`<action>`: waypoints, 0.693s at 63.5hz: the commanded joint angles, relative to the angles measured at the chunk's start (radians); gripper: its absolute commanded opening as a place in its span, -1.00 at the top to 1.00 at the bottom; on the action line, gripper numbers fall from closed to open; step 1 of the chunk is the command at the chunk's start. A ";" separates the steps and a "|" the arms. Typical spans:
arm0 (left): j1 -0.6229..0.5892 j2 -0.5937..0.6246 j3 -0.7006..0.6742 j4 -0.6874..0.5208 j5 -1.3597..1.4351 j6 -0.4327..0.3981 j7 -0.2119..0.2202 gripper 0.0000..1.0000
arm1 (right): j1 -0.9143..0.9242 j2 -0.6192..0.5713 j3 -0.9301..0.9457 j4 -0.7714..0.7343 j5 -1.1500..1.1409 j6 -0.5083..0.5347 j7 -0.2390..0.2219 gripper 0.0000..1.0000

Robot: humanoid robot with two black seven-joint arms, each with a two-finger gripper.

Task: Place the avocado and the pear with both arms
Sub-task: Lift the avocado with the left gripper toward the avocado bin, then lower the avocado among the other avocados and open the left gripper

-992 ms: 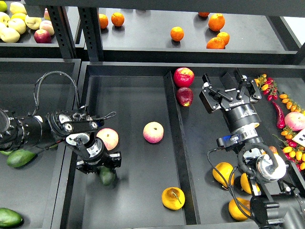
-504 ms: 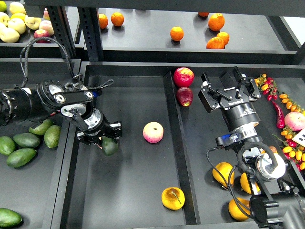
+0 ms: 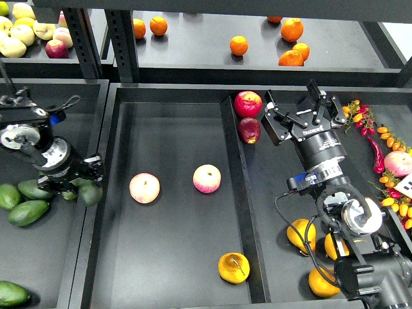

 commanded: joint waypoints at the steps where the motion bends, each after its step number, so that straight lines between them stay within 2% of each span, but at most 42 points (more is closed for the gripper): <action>1: 0.008 0.072 0.004 -0.025 0.002 0.000 0.000 0.51 | 0.008 0.000 -0.002 0.000 0.000 -0.001 0.000 -1.00; 18: 0.042 0.173 0.018 -0.073 0.019 0.000 0.000 0.51 | 0.023 0.000 -0.002 0.000 0.000 -0.006 0.000 -1.00; 44: 0.176 0.180 0.019 -0.088 0.046 0.000 0.000 0.49 | 0.025 0.000 -0.002 0.000 0.000 -0.009 0.000 -1.00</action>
